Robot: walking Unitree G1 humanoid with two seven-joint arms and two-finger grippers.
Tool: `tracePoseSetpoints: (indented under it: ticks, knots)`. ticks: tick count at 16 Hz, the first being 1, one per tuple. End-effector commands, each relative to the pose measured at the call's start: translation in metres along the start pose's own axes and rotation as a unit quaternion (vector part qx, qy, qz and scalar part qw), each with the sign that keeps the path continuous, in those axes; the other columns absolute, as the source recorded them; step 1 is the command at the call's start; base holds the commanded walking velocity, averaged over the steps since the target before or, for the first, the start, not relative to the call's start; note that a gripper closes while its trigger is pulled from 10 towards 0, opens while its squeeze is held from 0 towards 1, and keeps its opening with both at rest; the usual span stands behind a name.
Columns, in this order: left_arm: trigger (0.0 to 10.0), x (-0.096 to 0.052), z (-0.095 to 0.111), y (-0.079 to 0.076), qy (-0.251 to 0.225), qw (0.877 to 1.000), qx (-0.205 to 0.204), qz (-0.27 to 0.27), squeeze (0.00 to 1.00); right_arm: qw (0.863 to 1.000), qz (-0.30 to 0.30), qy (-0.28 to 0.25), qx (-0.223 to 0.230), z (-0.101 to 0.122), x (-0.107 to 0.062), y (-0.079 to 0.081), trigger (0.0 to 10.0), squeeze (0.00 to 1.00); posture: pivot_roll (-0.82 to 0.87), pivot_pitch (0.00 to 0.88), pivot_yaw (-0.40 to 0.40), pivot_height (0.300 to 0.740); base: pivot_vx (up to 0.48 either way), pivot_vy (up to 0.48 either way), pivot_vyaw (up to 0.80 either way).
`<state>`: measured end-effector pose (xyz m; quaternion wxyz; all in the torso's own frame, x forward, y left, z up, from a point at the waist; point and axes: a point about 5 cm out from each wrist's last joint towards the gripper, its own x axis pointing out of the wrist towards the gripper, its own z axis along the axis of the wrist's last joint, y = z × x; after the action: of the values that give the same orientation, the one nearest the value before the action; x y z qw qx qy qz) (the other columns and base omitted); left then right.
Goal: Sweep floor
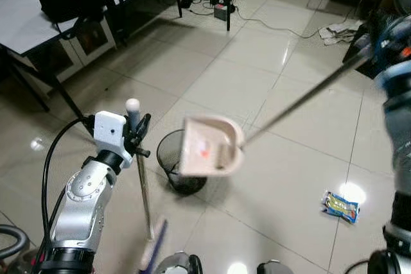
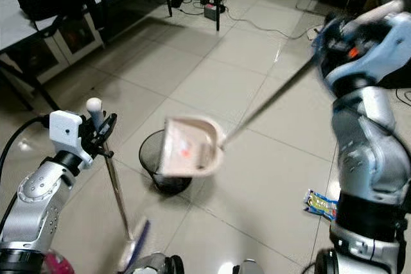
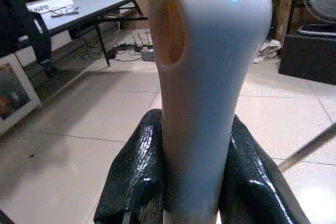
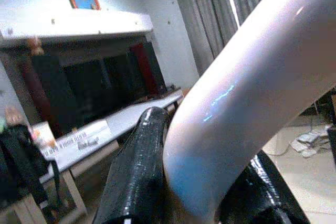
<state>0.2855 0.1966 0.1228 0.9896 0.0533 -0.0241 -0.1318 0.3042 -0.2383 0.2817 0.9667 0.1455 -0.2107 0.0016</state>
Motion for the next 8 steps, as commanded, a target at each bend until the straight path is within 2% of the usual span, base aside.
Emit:
tracePoseSetpoints:
  ticks: [1,5,7,8]
  knots:
    - [10.0,-0.001,0.006,0.000,-0.010,1.000,0.011,0.007,0.00,0.999,0.007,-0.027,0.017,0.015,0.002,0.005,10.0,0.00,-0.03,0.029,0.096,0.740,0.000,0.000,0.00]
    - [10.0,0.001,0.006,-0.009,-0.011,1.000,0.011,0.013,0.00,0.999,-0.022,-0.027,0.026,0.017,0.002,0.001,10.0,0.00,-0.02,0.029,0.100,0.740,0.000,0.000,0.00]
    - [10.0,0.008,0.009,-0.012,-0.023,0.999,0.014,0.038,0.00,0.998,-0.043,-0.036,-0.003,0.011,0.005,0.004,10.0,0.00,-0.02,0.025,0.099,0.740,0.000,0.000,0.00]
    - [10.0,0.010,0.011,-0.013,-0.027,0.999,0.014,0.045,0.00,0.999,-0.041,-0.033,-0.011,0.008,0.006,0.008,10.0,0.00,-0.02,0.023,0.096,0.740,0.262,0.000,0.00]
